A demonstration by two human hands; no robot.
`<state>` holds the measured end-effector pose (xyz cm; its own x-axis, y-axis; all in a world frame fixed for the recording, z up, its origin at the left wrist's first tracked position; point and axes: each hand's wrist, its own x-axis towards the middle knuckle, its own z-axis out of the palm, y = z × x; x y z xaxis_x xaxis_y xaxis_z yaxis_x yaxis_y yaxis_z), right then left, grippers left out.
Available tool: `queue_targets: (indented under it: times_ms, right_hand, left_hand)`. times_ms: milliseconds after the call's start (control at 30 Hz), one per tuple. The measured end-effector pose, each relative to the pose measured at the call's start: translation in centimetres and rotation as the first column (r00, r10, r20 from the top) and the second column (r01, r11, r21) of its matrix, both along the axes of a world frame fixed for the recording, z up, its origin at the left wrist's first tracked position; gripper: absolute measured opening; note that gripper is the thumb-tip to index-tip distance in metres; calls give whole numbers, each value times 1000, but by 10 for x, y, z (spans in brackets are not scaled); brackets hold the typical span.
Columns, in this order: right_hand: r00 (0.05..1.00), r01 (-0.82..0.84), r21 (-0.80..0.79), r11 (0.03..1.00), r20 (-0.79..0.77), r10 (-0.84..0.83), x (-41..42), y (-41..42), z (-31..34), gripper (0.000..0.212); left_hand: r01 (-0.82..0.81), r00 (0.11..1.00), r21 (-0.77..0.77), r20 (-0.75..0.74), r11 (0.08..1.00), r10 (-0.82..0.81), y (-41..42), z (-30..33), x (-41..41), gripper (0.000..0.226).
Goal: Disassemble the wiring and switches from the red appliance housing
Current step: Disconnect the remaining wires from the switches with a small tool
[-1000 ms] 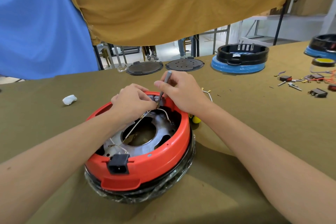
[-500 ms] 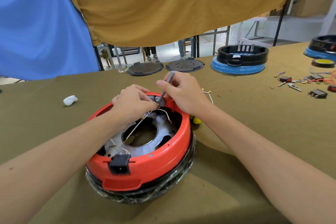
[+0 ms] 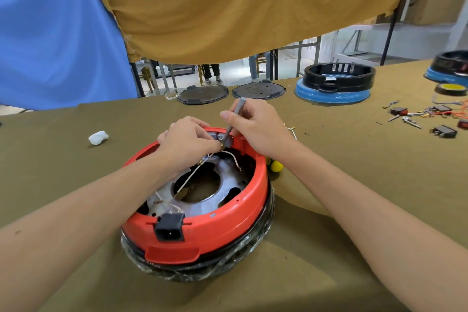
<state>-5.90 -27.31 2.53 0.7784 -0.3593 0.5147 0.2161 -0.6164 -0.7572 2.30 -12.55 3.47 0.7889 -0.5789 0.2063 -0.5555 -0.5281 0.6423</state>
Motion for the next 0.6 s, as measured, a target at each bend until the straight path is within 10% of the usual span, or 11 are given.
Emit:
queue_targets:
  times_ms: [600]
  right_hand:
    - [999,46,-78,996,16,-44,-3,3,0,28]
  left_hand:
    - [14,1000,-5,-8,1000,-14,1,0,1,15]
